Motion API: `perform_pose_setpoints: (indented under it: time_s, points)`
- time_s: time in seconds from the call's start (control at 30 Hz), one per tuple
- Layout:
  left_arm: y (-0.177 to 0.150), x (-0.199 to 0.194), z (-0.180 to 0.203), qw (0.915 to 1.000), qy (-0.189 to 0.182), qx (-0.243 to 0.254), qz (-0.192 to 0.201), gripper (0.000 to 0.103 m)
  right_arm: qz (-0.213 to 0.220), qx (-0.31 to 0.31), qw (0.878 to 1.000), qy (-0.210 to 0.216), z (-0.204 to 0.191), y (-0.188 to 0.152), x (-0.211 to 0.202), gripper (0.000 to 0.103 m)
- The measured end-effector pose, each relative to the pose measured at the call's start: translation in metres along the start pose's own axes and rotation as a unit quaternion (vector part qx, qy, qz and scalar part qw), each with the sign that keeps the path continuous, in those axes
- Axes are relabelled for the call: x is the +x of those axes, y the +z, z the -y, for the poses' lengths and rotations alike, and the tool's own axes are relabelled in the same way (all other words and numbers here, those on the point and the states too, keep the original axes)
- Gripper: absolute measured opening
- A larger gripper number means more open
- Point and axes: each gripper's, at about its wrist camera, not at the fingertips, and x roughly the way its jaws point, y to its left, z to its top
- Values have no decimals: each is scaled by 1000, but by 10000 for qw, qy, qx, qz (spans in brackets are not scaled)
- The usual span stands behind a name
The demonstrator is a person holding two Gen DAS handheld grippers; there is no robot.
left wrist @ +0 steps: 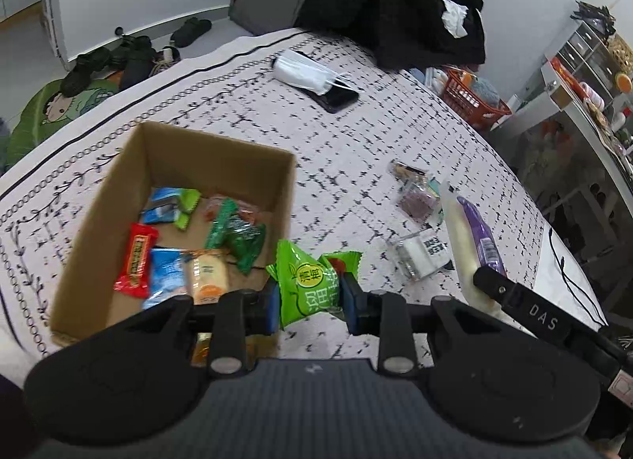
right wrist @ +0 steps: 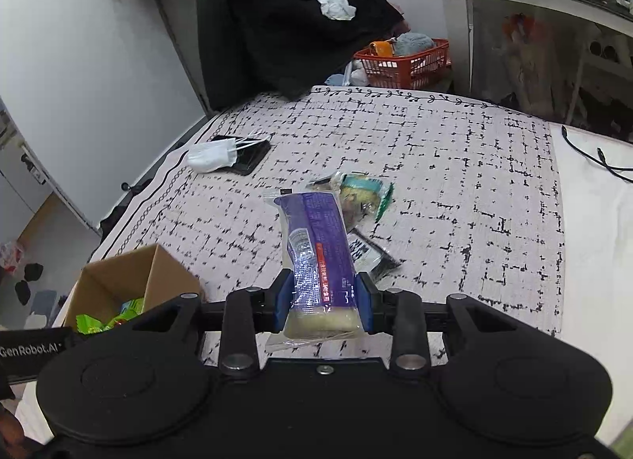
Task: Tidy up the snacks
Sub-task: 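Carry both snacks over the box and open both grippers to drop them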
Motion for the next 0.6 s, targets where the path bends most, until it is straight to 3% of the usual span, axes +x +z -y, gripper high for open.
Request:
perform_pose_setpoints:
  time_s: [0.6]
  points:
    - [0,-11,-70,9983,391,-421,-93,30,50,-685,9970,351,-71,-16,-12,33]
